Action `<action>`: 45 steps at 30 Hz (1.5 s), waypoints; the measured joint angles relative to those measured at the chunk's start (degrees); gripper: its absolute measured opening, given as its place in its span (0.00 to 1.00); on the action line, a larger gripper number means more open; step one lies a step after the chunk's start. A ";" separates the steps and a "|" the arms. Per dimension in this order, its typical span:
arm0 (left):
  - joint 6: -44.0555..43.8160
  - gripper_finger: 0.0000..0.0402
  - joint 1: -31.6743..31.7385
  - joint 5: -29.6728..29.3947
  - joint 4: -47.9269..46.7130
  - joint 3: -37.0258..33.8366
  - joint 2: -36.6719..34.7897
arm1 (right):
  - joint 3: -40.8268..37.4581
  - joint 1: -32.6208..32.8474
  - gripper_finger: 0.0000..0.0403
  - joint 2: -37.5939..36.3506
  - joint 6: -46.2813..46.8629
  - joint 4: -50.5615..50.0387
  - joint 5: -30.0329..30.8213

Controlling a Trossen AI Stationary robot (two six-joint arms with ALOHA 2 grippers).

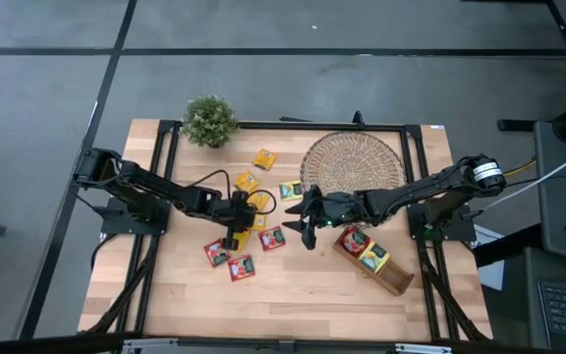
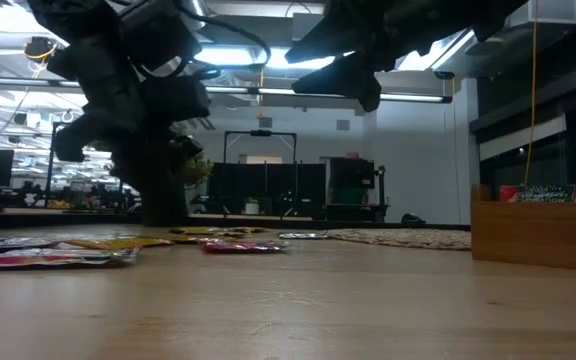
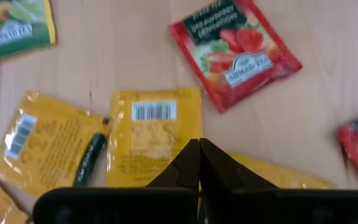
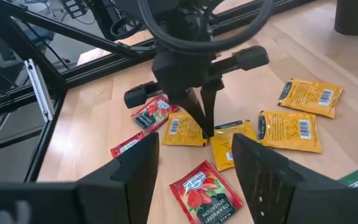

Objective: Pick & Place Tea
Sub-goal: Put the top right red tea bag into the left slot of the wooden organizer

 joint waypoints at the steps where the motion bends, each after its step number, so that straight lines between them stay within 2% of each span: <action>1: -0.04 0.00 0.00 -0.28 0.08 -0.02 0.00 | 0.00 0.00 0.51 0.00 0.00 -0.02 -0.02; 7: 0.29 0.00 0.00 -0.30 7.42 -0.02 0.00 | 0.00 0.00 0.51 0.00 0.00 -0.04 0.00; 13: 0.30 0.00 0.00 -0.31 9.85 0.01 2.40 | 0.00 0.00 0.51 0.00 0.00 -0.07 -0.01; 18: 0.28 0.00 0.00 -1.09 9.99 1.87 8.68 | 0.00 -0.02 0.51 0.00 0.00 -0.22 0.01; 24: -0.05 0.00 0.33 -2.65 5.44 5.33 13.92 | 0.00 -0.04 0.51 0.00 0.14 -0.65 0.01; 28: -0.15 0.01 0.22 -2.47 5.07 5.44 14.10 | 0.00 -0.05 0.51 0.00 0.83 -1.38 0.00; 31: 0.14 0.00 0.07 -2.62 4.70 5.41 14.01 | 0.00 -0.50 0.51 0.02 5.14 -3.23 -0.28; 37: 3.25 0.00 0.13 -1.21 4.57 5.31 14.01 | 0.01 -3.40 0.51 2.33 12.11 -4.89 -5.01; 41: 3.71 0.01 -0.51 -1.29 3.62 5.04 12.96 | 0.02 -4.81 0.51 4.50 12.22 -4.74 -8.64; 45: 2.99 0.00 -1.22 -2.14 1.26 4.50 9.04 | 0.02 -5.27 0.51 5.26 11.95 -4.90 -9.73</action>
